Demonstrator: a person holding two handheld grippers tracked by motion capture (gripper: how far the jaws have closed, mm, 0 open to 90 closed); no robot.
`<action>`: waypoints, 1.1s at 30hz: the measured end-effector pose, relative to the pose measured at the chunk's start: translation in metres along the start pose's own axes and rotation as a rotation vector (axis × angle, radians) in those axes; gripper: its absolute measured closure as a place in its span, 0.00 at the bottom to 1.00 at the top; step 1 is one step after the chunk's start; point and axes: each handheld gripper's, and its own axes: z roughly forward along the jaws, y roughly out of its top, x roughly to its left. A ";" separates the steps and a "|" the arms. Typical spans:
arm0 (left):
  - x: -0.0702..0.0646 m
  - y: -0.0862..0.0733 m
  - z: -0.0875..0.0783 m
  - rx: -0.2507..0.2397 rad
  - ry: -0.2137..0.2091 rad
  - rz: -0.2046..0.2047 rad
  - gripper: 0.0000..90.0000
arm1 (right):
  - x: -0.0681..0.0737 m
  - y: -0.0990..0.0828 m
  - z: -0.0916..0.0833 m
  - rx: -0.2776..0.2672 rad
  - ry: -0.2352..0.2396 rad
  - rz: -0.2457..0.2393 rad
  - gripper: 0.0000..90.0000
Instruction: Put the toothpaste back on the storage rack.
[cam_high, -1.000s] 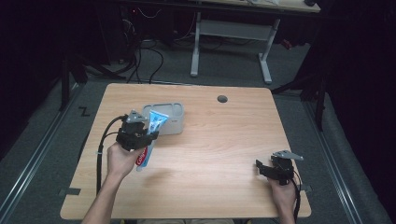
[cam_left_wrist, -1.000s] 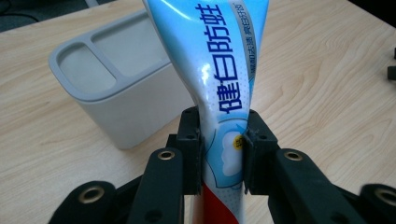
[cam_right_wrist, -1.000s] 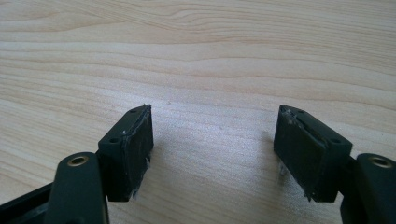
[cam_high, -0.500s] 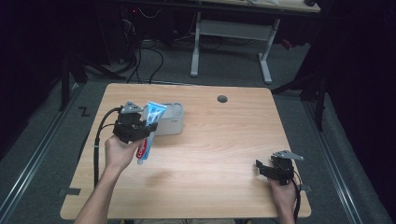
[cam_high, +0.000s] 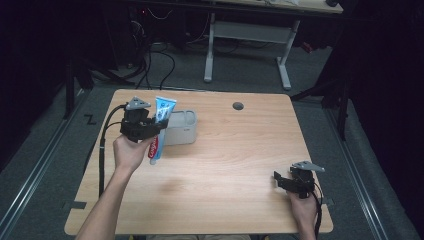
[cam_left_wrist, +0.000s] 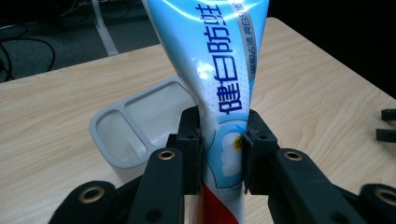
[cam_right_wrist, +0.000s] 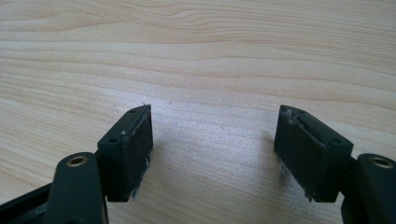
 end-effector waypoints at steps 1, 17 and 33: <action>0.001 0.001 0.001 -0.001 0.001 0.000 0.81 | 0.000 0.000 0.000 0.000 0.000 0.000 0.31; 0.010 0.027 0.010 -0.044 0.005 -0.011 0.81 | 0.001 0.000 0.000 0.002 -0.005 -0.008 0.31; 0.022 0.049 0.015 -0.103 0.016 -0.042 0.81 | 0.002 0.000 0.000 0.004 -0.013 -0.006 0.32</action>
